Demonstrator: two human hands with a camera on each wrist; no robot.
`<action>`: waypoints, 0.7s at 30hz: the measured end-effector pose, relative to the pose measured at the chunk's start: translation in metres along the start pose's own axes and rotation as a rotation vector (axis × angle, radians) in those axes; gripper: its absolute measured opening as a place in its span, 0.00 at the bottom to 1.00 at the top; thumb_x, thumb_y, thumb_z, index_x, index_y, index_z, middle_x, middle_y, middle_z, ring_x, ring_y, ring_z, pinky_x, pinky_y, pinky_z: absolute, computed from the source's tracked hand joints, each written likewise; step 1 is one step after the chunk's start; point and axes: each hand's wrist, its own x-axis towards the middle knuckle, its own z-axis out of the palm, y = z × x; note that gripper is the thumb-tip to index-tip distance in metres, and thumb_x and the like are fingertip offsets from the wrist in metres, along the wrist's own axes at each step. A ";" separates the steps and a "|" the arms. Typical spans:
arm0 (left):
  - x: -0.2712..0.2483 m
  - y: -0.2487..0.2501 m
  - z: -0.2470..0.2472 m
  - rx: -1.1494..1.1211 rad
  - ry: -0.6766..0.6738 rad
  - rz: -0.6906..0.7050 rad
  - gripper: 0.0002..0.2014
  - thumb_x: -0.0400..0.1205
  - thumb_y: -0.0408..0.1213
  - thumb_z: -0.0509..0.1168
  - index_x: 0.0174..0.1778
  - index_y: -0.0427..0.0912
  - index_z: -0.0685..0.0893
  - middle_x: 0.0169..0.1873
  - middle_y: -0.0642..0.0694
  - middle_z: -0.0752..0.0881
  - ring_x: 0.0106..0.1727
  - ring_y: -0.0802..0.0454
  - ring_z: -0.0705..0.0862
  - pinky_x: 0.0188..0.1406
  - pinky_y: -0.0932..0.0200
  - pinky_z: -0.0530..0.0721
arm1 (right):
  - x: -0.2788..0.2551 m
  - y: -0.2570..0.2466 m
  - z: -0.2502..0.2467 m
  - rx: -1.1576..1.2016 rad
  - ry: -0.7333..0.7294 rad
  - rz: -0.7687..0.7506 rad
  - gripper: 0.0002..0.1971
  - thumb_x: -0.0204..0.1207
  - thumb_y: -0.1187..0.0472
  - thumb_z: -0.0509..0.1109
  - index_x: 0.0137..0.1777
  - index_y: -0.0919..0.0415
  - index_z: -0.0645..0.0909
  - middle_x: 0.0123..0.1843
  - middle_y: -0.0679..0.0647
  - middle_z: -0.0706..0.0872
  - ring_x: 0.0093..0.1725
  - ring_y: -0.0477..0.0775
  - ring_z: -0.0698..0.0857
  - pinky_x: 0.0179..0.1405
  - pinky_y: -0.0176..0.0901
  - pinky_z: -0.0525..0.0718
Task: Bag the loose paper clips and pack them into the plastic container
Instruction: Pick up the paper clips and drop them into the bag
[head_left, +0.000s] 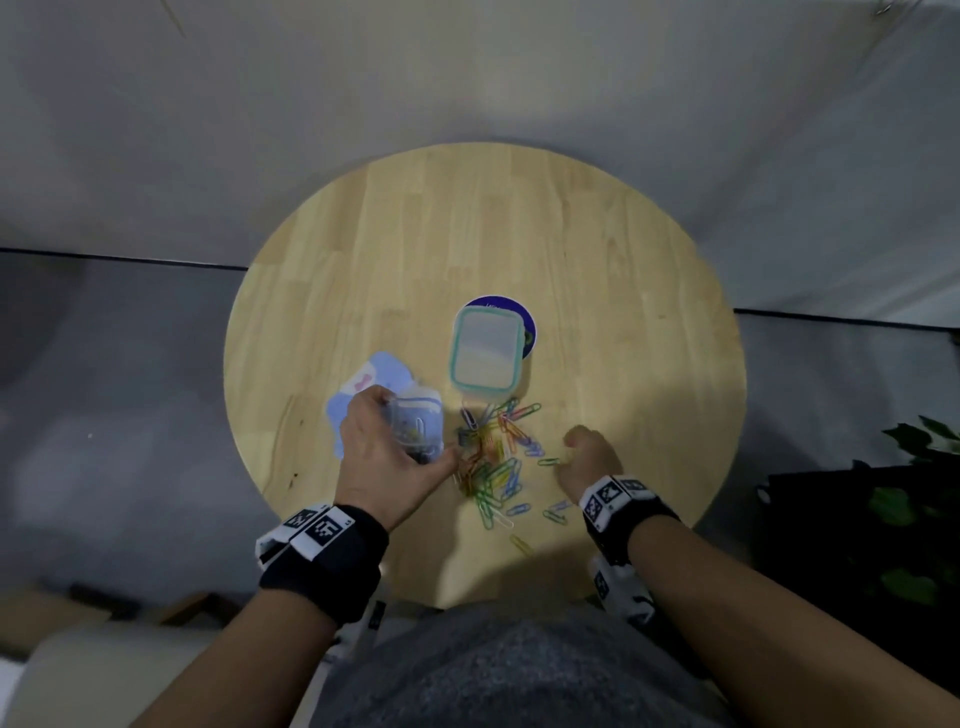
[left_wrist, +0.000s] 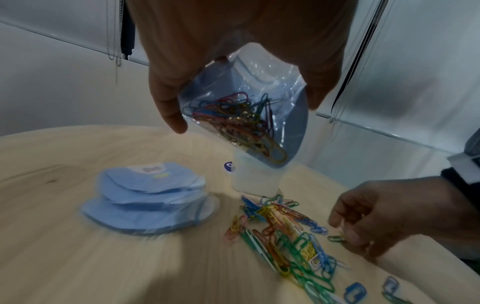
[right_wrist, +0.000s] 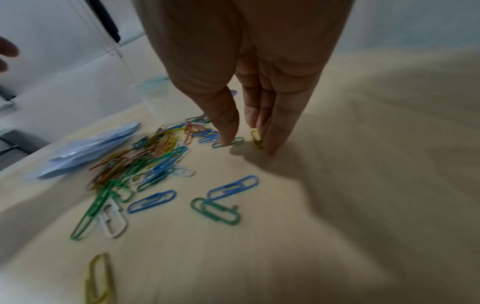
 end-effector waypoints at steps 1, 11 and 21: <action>-0.001 -0.001 0.000 0.012 0.007 0.001 0.44 0.60 0.56 0.79 0.63 0.35 0.66 0.57 0.39 0.72 0.59 0.41 0.73 0.55 0.57 0.70 | 0.000 -0.008 0.004 0.010 -0.002 -0.036 0.23 0.71 0.63 0.72 0.65 0.69 0.75 0.66 0.67 0.77 0.65 0.67 0.78 0.62 0.49 0.78; -0.007 0.001 0.004 0.015 -0.036 -0.014 0.46 0.57 0.66 0.67 0.62 0.33 0.68 0.54 0.38 0.74 0.56 0.40 0.75 0.53 0.56 0.72 | -0.009 -0.040 0.027 -0.359 -0.065 -0.328 0.22 0.68 0.60 0.75 0.60 0.62 0.73 0.61 0.60 0.77 0.62 0.64 0.78 0.60 0.54 0.80; -0.004 -0.002 0.016 -0.015 -0.072 0.010 0.41 0.56 0.61 0.69 0.59 0.42 0.66 0.52 0.48 0.68 0.54 0.47 0.71 0.51 0.56 0.71 | -0.008 -0.030 0.013 -0.407 -0.084 -0.321 0.09 0.74 0.67 0.64 0.49 0.63 0.83 0.48 0.63 0.88 0.50 0.66 0.86 0.48 0.48 0.83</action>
